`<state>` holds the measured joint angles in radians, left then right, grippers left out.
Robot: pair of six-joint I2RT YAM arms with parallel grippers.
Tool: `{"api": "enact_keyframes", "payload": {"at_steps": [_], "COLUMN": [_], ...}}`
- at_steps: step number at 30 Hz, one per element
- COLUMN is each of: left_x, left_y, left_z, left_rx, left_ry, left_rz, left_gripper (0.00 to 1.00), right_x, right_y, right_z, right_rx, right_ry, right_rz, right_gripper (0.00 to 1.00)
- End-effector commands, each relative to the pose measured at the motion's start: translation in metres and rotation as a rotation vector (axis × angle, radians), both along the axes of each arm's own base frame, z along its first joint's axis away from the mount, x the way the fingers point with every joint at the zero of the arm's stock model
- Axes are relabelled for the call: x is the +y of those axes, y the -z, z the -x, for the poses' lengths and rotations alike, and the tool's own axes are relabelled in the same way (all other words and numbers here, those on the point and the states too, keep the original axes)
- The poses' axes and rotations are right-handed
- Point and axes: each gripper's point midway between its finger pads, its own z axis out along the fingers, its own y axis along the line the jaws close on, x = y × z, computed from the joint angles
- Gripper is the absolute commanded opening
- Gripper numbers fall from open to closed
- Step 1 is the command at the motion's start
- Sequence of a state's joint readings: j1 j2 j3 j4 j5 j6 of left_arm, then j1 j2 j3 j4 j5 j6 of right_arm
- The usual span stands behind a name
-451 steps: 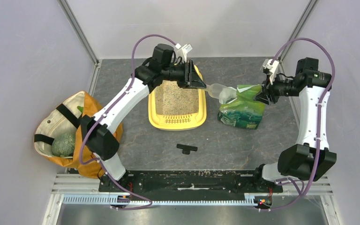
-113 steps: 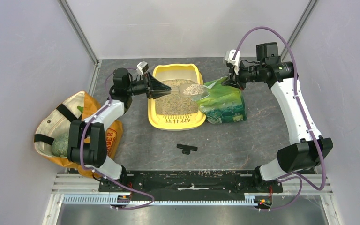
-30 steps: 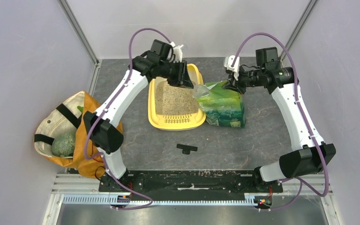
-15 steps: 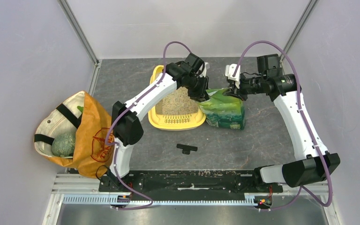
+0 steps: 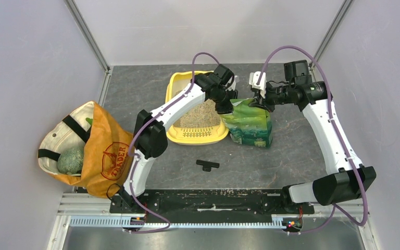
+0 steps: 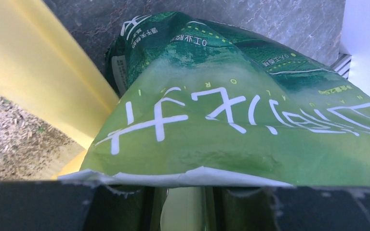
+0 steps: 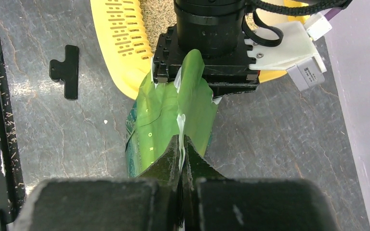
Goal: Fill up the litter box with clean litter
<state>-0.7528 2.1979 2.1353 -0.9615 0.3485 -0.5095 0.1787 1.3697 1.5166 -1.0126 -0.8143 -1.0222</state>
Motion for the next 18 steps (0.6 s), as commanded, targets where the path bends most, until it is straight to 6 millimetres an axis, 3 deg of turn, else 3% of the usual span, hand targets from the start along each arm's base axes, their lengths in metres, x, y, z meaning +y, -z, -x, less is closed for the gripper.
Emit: {"api": "enact_keyframes", "payload": {"at_steps": [1,12,18], "left_x": [-0.010,-0.050,-0.065], "left_y": [0.049,0.031,0.019], "left_z": [0.034,0.065,0.080], "left_rx": [0.211,0.311,0.366], "left_ry": [0.061,0.227,0.284], "left_rz": [-0.007,0.244,0.351], "left_gripper": [0.02,0.02,0.02], "right_x": [0.013,0.007,0.007], "right_y": [-0.015,-0.004,-0.011], "right_z": [-0.005,-0.007,-0.008], "right_rx": [-0.056,-0.037,-0.048], "right_ry": [-0.054,-0.043,-0.039], "right_rz": [-0.055,-0.044,-0.054], "right_gripper": [0.00,0.00,0.00]}}
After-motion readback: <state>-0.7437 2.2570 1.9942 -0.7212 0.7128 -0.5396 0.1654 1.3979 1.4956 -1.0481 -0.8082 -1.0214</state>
